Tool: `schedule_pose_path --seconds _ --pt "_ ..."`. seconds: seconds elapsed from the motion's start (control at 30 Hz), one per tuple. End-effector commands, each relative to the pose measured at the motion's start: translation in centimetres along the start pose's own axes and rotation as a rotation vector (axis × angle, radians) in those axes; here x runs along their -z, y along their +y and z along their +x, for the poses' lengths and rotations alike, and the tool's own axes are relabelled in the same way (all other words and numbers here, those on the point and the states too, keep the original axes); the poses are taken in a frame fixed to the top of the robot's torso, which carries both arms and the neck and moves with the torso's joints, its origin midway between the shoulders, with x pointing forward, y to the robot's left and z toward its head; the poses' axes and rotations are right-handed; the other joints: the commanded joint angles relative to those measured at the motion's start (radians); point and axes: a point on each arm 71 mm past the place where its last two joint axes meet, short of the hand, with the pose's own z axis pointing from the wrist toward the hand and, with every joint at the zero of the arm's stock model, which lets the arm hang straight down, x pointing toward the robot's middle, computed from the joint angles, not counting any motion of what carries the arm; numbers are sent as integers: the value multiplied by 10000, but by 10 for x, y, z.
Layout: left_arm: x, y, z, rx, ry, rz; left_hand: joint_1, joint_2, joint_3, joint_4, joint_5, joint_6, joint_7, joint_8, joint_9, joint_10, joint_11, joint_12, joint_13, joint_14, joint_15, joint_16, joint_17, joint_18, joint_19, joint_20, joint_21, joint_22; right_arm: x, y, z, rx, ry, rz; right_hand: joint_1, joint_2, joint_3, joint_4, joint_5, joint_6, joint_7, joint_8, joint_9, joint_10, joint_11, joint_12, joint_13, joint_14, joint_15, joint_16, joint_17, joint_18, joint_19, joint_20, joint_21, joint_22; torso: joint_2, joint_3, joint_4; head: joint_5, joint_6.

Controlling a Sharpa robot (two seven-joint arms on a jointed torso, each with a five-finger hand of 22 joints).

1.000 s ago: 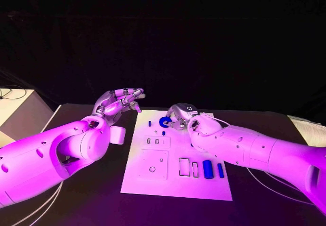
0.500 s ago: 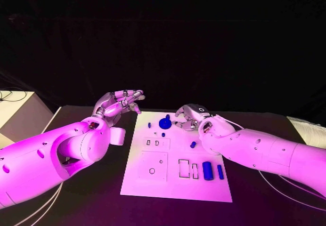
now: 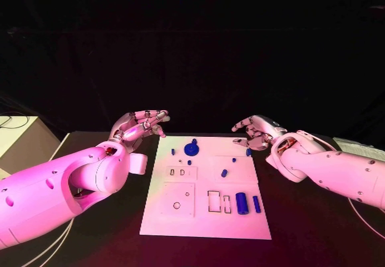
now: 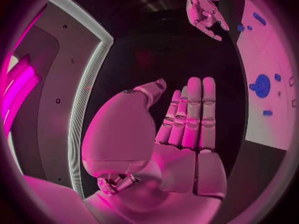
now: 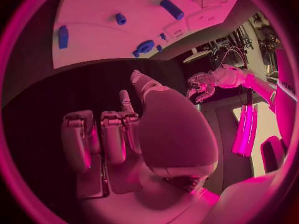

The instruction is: Assemble the parts on the task board

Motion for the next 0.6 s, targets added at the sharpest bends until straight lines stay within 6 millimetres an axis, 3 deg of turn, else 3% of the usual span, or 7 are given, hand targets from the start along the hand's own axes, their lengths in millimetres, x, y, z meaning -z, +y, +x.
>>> schedule_pose_path --seconds 0.03,0.13,0.33,0.6 --pt "0 1 3 76 248 97 -96 -3 24 -30 11 -60 -10 32 9 -41 18 21 13 -84 12 34 -13 139 -54 12 67 12 5 -8 0 -631 931 -272 133 -32 61 -128 288 104 13 0 -25 1044 5 21 2629 993 -95 8 2358 -69 1047 -103 47 2632 -42 71 -68 7 -8" --pt "1 3 3 95 257 52 -96 -3 24 -30 11 -60 -10 32 9 -41 18 21 13 -84 12 34 -13 139 -54 12 67 12 10 -25 -4 -477 1139 0 197 -110 204 -220 695 155 0 -5 -56 1044 -9 21 2629 996 -123 11 2373 -69 1047 -133 47 2632 -50 98 -75 -16 -48" --pt "2 5 2 110 263 9 -96 -3 24 -30 11 -60 -10 32 9 -41 18 21 13 -84 12 34 -13 139 -54 12 67 12 17 -45 -4 -206 1349 468 199 -128 246 -238 774 166 -3 -8 -66 1044 -13 21 2629 1000 -129 15 2388 -69 1047 -140 47 2632 -50 135 -86 -44 -99" --pt "3 7 1 111 242 -31 -96 -3 24 -30 11 -60 -10 32 9 -41 18 21 13 -84 12 34 -13 139 -54 12 67 12 23 -68 0 106 1641 1073 130 -214 250 -239 769 67 34 -74 -107 1044 4 21 2629 998 -97 12 2381 -69 1047 -132 47 2632 -40 88 -69 -121 -146"
